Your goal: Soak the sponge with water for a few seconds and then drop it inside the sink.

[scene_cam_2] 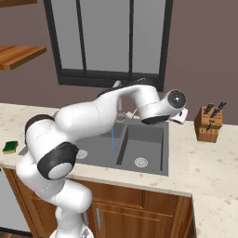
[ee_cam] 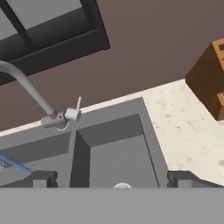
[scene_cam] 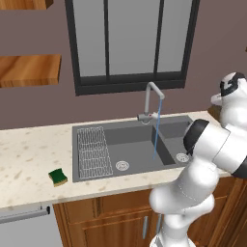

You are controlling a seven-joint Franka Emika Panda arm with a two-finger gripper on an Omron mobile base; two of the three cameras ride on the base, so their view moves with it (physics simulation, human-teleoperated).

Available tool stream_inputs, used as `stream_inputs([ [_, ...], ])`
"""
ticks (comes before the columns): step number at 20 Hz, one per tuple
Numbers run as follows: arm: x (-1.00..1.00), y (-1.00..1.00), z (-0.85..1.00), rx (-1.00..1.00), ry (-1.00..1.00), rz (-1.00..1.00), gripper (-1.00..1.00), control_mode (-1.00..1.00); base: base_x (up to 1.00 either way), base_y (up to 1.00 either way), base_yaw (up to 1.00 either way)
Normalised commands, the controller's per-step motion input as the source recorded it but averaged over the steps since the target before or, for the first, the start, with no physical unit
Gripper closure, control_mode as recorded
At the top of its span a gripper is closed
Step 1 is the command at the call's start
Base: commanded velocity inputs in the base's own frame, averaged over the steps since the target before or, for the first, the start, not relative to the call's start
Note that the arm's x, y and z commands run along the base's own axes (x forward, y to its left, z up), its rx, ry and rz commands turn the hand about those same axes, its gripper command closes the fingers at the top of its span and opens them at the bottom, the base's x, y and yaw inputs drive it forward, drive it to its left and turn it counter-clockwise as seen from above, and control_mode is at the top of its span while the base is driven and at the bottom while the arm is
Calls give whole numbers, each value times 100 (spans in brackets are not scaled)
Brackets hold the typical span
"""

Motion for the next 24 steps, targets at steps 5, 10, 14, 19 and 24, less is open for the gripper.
stream_inputs([
  [5,-47,39,17,-3,0,0,-100,-100,0,0,0],
  [10,-45,40,24,-4,1,0,-100,-100,0,0,0],
  [14,-40,37,34,-5,6,0,-100,-100,0,0,0],
  [19,-38,39,42,-4,14,0,-100,-100,0,0,0],
  [24,-20,52,42,-5,24,0,-100,-100,0,0,0],
])
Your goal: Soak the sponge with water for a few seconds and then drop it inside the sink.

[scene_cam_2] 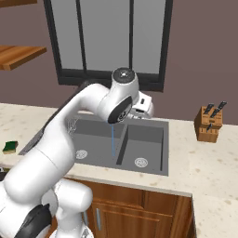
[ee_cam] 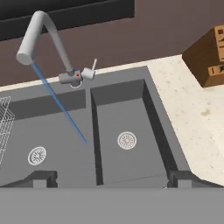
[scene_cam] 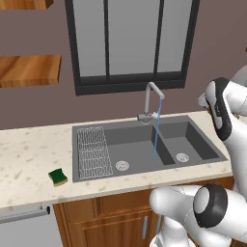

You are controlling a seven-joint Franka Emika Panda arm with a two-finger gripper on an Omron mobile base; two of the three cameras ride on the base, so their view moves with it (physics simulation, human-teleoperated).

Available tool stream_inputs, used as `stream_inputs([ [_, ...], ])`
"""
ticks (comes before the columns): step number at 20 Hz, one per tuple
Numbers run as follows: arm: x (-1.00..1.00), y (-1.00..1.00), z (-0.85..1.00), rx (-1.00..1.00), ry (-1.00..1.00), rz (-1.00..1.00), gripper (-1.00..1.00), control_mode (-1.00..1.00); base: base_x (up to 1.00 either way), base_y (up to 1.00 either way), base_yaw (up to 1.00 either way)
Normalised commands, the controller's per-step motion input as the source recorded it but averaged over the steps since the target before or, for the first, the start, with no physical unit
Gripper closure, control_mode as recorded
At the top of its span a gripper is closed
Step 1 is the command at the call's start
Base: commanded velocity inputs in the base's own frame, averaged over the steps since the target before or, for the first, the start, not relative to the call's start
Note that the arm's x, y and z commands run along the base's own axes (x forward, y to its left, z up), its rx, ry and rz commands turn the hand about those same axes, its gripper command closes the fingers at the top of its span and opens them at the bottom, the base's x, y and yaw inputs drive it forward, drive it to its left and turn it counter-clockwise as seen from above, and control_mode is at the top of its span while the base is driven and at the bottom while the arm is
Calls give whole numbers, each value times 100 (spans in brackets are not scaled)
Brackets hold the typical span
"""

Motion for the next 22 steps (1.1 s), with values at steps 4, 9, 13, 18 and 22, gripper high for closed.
stream_inputs([
  [4,-8,59,31,-1,29,0,-100,-100,0,0,0],
  [9,-9,66,10,0,29,0,-100,-100,0,0,0],
  [13,-5,69,0,1,22,0,-100,-100,0,0,0],
  [18,-12,78,-9,2,12,0,-100,-100,0,0,0],
  [22,-16,74,-30,7,8,0,-100,-100,0,0,0],
])
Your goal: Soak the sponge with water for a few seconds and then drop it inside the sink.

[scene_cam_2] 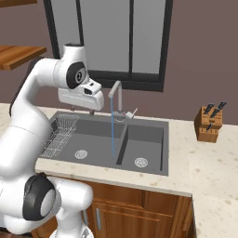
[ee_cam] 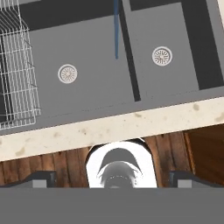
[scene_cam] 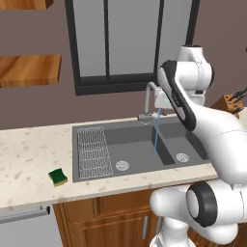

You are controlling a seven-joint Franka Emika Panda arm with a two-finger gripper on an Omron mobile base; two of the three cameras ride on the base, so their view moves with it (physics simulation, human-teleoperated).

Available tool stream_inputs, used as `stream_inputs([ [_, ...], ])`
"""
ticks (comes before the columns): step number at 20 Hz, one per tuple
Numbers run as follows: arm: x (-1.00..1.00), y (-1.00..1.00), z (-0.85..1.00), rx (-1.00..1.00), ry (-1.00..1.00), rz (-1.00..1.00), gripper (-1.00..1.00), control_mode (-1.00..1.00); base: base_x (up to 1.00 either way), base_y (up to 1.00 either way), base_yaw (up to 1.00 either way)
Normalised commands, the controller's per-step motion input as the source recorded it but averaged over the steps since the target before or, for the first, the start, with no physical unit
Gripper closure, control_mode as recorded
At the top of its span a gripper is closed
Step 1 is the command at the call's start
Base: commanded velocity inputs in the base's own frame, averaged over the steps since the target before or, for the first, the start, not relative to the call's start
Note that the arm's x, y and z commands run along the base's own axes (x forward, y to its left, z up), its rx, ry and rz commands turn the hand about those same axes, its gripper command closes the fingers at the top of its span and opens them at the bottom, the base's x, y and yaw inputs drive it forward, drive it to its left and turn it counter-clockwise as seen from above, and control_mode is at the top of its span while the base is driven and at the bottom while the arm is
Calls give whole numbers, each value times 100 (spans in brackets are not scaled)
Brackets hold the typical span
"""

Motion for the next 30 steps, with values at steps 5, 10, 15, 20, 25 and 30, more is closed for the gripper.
stream_inputs([
  [5,-12,70,-41,8,6,0,-100,-100,0,0,0],
  [10,-7,67,-9,2,9,0,-100,-100,0,0,0],
  [15,0,57,0,0,4,0,-100,-100,0,0,0],
  [20,0,49,0,0,0,0,-100,-100,0,0,0],
  [25,0,25,0,0,0,5,-100,-100,0,0,0],
  [30,0,18,0,0,0,9,-100,-100,0,0,0],
])
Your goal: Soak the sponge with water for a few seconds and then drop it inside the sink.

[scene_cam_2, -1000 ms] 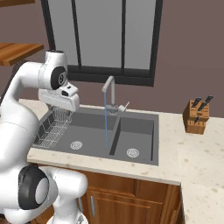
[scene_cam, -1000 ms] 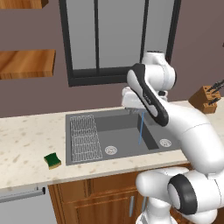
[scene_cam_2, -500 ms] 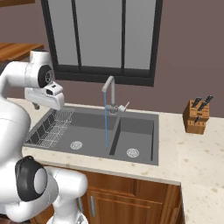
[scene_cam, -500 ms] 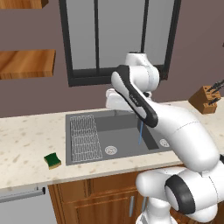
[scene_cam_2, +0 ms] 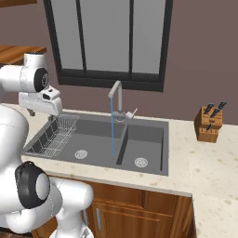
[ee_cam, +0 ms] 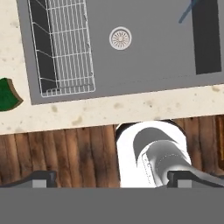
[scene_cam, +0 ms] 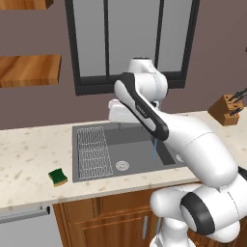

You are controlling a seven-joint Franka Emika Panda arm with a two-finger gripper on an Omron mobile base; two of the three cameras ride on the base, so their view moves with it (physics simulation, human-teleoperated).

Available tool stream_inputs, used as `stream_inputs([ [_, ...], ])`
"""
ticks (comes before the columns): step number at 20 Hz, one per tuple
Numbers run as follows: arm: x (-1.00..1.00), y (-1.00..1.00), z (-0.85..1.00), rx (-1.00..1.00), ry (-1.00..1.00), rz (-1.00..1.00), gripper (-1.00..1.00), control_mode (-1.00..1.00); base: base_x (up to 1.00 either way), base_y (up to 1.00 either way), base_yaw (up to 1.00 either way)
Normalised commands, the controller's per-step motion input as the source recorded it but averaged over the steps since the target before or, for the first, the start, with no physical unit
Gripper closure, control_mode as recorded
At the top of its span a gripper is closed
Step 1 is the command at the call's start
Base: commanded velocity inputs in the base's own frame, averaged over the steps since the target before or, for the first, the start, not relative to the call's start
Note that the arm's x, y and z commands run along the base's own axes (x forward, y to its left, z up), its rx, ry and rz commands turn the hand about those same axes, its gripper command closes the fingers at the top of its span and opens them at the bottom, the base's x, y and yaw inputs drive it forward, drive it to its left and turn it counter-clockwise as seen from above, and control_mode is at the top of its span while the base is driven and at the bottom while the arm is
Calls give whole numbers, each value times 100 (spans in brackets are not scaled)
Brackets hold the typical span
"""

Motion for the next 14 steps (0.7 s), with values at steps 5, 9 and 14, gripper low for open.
stream_inputs([
  [5,0,26,0,0,0,17,-100,-100,0,0,0],
  [9,0,32,0,0,0,21,-100,-100,0,0,0],
  [14,0,37,-1,0,0,20,-100,-100,0,0,0],
])
